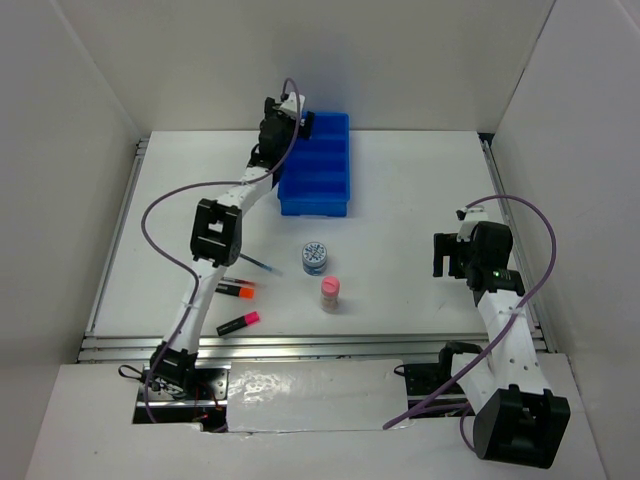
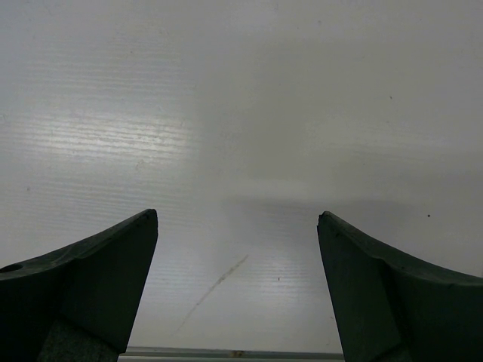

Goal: Sort the stationery into containers
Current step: Place the stationery into the container, then grab a piece of stationery with the right arm

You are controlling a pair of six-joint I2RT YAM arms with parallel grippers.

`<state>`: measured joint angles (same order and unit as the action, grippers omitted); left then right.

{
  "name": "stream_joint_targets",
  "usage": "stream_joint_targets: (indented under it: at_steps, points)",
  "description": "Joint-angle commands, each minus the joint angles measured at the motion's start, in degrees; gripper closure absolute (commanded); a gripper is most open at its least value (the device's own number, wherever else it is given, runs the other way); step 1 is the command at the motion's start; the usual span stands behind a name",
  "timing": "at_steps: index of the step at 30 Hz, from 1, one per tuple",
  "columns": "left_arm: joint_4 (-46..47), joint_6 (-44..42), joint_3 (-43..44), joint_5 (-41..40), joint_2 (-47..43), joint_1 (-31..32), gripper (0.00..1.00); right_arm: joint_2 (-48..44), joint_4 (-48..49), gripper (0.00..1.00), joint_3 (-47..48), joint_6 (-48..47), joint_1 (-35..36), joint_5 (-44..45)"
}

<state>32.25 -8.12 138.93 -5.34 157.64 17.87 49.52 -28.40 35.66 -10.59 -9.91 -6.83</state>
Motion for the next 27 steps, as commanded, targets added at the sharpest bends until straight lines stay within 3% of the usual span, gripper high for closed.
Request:
stream_joint_targets:
  at_steps: [1, 3, 6, 10, 11, 13, 14, 17, 22, 27]
  points:
    - [5.28, 3.54, -2.60, -0.02, -11.27, -0.90, 0.03, -1.35, 0.28, 0.08, 1.25, -0.40, -0.37, -0.89]
    - [3.71, 4.69, -8.48, 0.07, -16.02, -1.25, 0.03, -1.53, -1.03, 0.09, 3.79, -0.22, -0.46, -2.74]
    - [-7.08, 11.33, -15.68, 3.84, -29.97, -3.36, 0.03, -1.09, -3.14, 0.10, 9.94, -0.22, 1.46, -7.84]
    - [-32.00, 16.29, -20.18, 16.04, -40.38, -8.54, 0.01, 4.43, -5.08, 0.08, 19.16, -0.05, 9.63, -10.40]
    - [-36.42, 16.64, -23.67, 18.50, -42.14, -10.99, 0.01, 6.01, -5.52, 0.07, 20.66, -0.05, 15.91, -10.05]
    - [-43.81, 16.56, -28.25, 23.61, -48.64, -14.42, 0.01, 10.74, -7.10, 0.07, 24.78, -0.05, 22.01, -9.26]
    - [-45.42, 15.95, -34.11, 24.76, -50.75, -15.22, 0.01, 12.60, -7.89, 0.06, 26.20, -0.48, 28.13, -8.04]
    - [-48.67, 13.13, -47.11, 23.37, -63.55, -17.60, 0.01, 21.21, -10.52, 0.06, 31.91, 1.09, 36.51, -5.22]
    - [-49.83, 11.28, -64.71, 22.93, -75.53, -23.48, 0.01, 38.44, -14.66, 0.06, 43.43, 6.36, 41.98, -3.90]
    - [-48.86, 10.49, -72.65, 20.82, -83.55, -25.07, 0.01, 46.89, -15.63, 0.06, 48.62, 8.12, 48.04, -0.11]
